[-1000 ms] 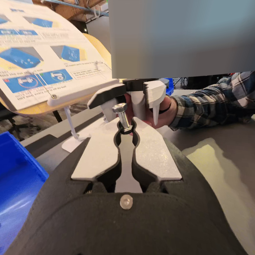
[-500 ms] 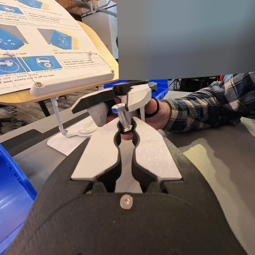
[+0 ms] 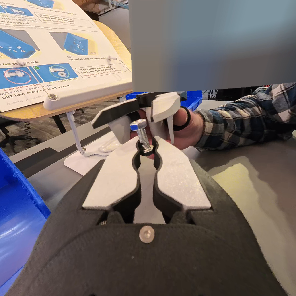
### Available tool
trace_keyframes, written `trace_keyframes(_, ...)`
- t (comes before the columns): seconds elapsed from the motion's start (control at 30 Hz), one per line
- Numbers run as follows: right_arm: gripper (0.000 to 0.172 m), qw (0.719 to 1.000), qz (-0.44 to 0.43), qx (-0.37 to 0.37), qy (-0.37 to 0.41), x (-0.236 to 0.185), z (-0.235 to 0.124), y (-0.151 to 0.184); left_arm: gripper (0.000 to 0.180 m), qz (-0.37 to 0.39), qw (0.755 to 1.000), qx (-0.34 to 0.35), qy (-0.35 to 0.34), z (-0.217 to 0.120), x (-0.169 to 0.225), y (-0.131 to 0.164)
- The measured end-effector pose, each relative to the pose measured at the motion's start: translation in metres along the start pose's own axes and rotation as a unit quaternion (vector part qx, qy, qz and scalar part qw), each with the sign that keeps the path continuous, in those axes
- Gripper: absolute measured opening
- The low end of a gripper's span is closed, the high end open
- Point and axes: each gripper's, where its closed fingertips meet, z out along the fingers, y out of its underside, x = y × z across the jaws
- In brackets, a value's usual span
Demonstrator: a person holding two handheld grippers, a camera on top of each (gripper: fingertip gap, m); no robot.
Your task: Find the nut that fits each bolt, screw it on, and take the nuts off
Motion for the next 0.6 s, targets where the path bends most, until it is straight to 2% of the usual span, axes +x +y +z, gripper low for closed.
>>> trace_keyframes(0.4,0.067,1.0,0.006,-0.009,0.022,0.013,-0.006,0.001,0.011,0.009,1.0,0.004,-0.007,-0.002,-0.002,-0.004)
trace_keyframes(0.6,0.065,1.0,-0.01,-0.013,-0.006,-0.002,-0.002,-0.005,0.011,0.047,0.998,-0.018,-0.025,-0.002,-0.004,-0.001)
